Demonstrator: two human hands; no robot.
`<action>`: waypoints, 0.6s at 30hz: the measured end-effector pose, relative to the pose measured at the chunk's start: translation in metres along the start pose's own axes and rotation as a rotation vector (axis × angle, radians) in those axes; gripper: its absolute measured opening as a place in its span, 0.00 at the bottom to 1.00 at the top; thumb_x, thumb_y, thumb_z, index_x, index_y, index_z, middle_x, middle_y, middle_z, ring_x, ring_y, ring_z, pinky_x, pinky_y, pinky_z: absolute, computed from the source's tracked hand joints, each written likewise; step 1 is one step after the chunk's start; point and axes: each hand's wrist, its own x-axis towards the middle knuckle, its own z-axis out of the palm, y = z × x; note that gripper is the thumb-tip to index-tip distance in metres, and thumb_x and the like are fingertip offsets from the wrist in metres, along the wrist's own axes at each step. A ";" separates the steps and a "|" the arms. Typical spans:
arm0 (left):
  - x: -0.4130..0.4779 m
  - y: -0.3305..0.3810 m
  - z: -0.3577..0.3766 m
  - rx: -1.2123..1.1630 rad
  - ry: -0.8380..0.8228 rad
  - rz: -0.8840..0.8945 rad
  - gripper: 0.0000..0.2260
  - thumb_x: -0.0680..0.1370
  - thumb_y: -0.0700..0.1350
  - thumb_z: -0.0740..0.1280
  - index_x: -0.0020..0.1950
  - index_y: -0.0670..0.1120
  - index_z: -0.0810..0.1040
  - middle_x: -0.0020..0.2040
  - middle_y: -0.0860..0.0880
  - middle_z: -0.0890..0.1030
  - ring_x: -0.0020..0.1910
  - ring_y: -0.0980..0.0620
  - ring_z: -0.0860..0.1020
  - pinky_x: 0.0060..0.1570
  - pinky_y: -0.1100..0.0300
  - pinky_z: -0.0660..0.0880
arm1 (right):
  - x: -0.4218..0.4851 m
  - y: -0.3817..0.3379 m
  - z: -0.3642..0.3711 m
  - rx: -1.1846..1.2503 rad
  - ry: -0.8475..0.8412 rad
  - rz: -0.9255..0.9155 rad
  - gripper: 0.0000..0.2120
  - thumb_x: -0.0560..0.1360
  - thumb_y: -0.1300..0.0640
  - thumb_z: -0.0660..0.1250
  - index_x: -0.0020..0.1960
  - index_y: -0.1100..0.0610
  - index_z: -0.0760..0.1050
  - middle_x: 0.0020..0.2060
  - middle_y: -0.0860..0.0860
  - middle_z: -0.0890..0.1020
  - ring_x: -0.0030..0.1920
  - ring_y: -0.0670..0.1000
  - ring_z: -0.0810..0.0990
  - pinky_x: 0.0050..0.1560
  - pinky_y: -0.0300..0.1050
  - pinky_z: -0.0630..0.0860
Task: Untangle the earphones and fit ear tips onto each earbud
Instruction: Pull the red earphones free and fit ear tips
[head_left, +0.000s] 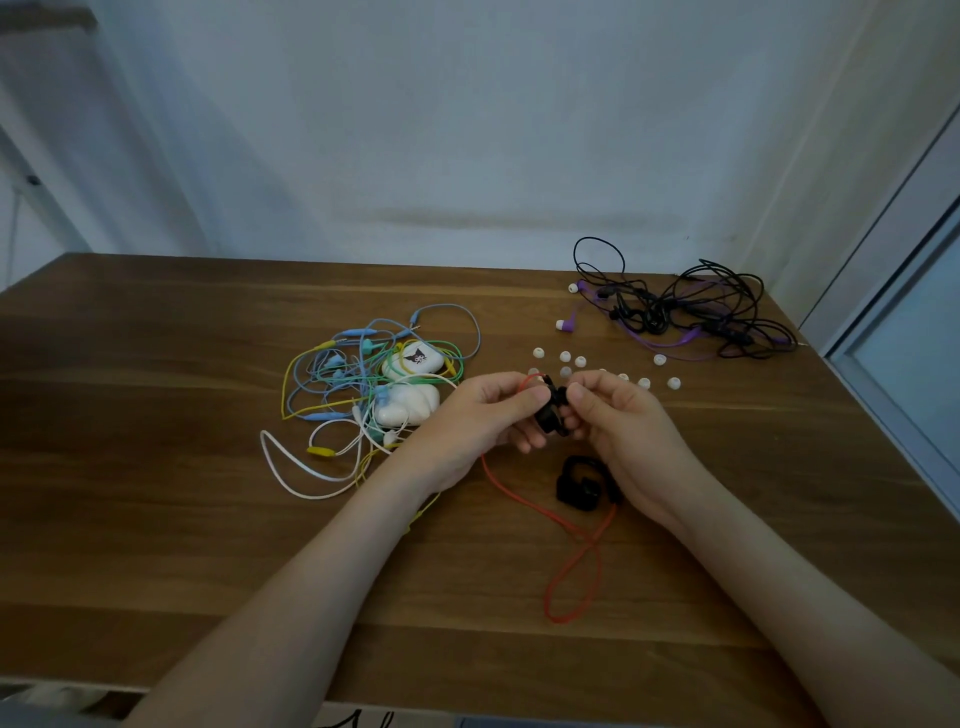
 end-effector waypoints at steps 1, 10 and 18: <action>0.000 0.000 0.000 0.006 -0.004 -0.006 0.06 0.80 0.41 0.63 0.48 0.41 0.78 0.38 0.46 0.81 0.31 0.56 0.78 0.32 0.66 0.74 | 0.001 0.000 -0.001 -0.007 -0.007 0.019 0.07 0.79 0.62 0.60 0.49 0.59 0.77 0.33 0.48 0.78 0.36 0.44 0.74 0.40 0.38 0.72; -0.002 0.001 0.000 0.032 0.007 -0.039 0.08 0.81 0.41 0.61 0.50 0.39 0.78 0.34 0.49 0.81 0.30 0.57 0.77 0.31 0.67 0.73 | 0.003 -0.003 -0.007 0.019 -0.102 0.119 0.08 0.79 0.62 0.59 0.49 0.58 0.77 0.34 0.49 0.77 0.34 0.44 0.74 0.38 0.36 0.73; -0.004 0.002 0.003 0.021 0.020 -0.058 0.07 0.81 0.40 0.61 0.46 0.41 0.76 0.35 0.47 0.80 0.29 0.57 0.77 0.30 0.67 0.73 | 0.002 -0.001 -0.004 -0.024 -0.106 0.089 0.08 0.80 0.60 0.59 0.47 0.58 0.77 0.34 0.49 0.76 0.35 0.44 0.74 0.39 0.38 0.72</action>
